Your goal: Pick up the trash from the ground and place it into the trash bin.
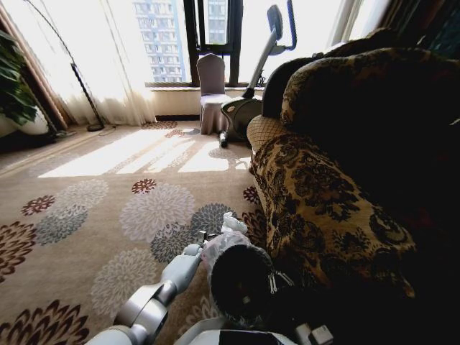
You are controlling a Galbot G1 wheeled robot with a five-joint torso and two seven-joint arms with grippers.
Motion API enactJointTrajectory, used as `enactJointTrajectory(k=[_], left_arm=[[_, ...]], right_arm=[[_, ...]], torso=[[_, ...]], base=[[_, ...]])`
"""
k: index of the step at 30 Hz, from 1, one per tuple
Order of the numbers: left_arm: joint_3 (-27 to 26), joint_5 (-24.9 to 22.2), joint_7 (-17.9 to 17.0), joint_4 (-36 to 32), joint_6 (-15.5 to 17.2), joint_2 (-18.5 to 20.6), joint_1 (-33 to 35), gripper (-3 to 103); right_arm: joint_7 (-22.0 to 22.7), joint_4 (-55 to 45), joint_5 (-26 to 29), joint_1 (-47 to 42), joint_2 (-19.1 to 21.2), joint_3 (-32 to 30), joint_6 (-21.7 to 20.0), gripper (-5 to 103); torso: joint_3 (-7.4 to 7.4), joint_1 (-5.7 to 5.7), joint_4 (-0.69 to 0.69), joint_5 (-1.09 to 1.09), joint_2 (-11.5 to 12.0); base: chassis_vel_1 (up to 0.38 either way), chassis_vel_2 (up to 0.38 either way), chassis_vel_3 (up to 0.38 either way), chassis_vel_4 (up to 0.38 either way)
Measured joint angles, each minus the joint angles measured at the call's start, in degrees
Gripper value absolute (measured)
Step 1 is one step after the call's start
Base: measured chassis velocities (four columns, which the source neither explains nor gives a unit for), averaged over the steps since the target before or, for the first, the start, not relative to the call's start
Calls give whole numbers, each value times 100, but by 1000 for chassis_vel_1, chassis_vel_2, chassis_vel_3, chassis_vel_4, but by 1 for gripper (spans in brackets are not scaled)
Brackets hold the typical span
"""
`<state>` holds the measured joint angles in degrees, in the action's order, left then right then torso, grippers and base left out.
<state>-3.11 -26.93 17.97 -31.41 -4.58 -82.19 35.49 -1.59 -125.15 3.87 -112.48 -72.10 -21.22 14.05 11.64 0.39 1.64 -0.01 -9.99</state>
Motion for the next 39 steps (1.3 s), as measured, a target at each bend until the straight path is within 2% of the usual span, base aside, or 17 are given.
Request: enactJointTrajectory(k=[1, 3, 4, 7, 9, 11, 15, 17, 18, 20, 24, 27, 28, 30, 34, 37, 39], left_arm=[[0, 0, 0, 0, 0, 0, 0, 0], [-5, 137, -380, -573, -70, 231, 166, 0], [-5, 137, -380, -573, -70, 231, 166, 0], [-120, 549, -776, -1125, -487, 510, 393, 0], [-160, 617, -872, -1241, -619, 584, 460, 0], [-298, 691, -1151, -1644, -855, 818, 685, 0], [-427, 670, -1277, -2026, -1021, 1000, 896, 0], [-586, 540, -1352, -2559, -1142, 1169, 1132, 0], [-586, 540, -1352, -2559, -1142, 1169, 1132, 0], [-755, 410, -1372, -3195, -1171, 1326, 1313, 0], [-804, 265, -1353, -3782, -1148, 1467, 1424, 0], [-800, -58, -1261, -4735, -1035, 1658, 1578, 0], [-800, -58, -1261, -4735, -1035, 1658, 1578, 0], [-784, -329, -1158, -5367, -998, 1838, 1683, 0], [-816, -689, -1021, -6110, -923, 2160, 1833, 0], [-1130, -1089, -906, -6917, -782, 2561, 2103, 0], [-1225, -1191, -873, -7145, -745, 2655, 2198, 0]], right_arm=[[0, 0, 0, 0, 0, 0, 0, 4], [-9, 17, 83, 80, 62, 86, -78, 4], [-9, 17, 83, 80, 62, 86, -78, 4], [-52, 133, 235, 342, 170, 282, -230, 4], [-53, 181, 289, 438, 197, 324, -270, 4], [-35, 377, 543, 802, 325, 495, -417, 4], [-7, 569, 755, 1155, 474, 616, -523, 4], [12, 783, 963, 1616, 614, 742, -633, 4], [12, 783, 963, 1616, 614, 742, -633, 4], [21, 964, 1121, 2014, 695, 787, -684, 4], [15, 1108, 1236, 2287, 758, 786, -716, 4], [12, 1302, 1350, 2599, 782, 746, -742, 4], [12, 1302, 1350, 2599, 782, 746, -742, 4], [10, 1442, 1389, 2761, 781, 729, -758, 4], [12, 1709, 1464, 3069, 781, 732, -790, 4], [13, 2116, 1527, 3570, 787, 891, -836, 4], [15, 2224, 1543, 3697, 782, 940, -838, 4]], torso=[[0, 0, 0, 0, 0], [-1, 0, 1, 1, 0], [-1, 0, 1, 1, 0], [-1, 0, 1, 2, 0], [-1, 0, 1, 1, 0], [-1, 0, 1, 1, 0], [-1, 0, 3, 0, 0], [-1, 0, 1, 0, 0], [-1, 0, 1, 0, 0], [-1, 0, 2, 2, 0], [0, 0, 2, 2, 0], [0, 0, 0, 1, 0], [0, 0, 0, 1, 0], [-1, 0, -2, 1, 0], [-1, 0, -1, -2, 0], [-1, 0, 4, 2, 0], [-1, 0, 5, 1, 0]], base=[[0, 0, 0, 0], [0, 0, 0, 0], [0, 0, 0, 0], [0, 0, 0, 0], [0, 0, 0, 0], [0, 0, 0, 0], [0, 0, 0, 0], [0, 0, 0, 0], [0, 0, 0, 0], [0, 0, 0, 0], [0, 0, 0, 0], [0, 0, 0, 0], [0, 0, 0, 0], [0, 0, 0, 0], [0, 0, 0, 0], [0, 0, 0, 0], [0, 0, 0, 0]])
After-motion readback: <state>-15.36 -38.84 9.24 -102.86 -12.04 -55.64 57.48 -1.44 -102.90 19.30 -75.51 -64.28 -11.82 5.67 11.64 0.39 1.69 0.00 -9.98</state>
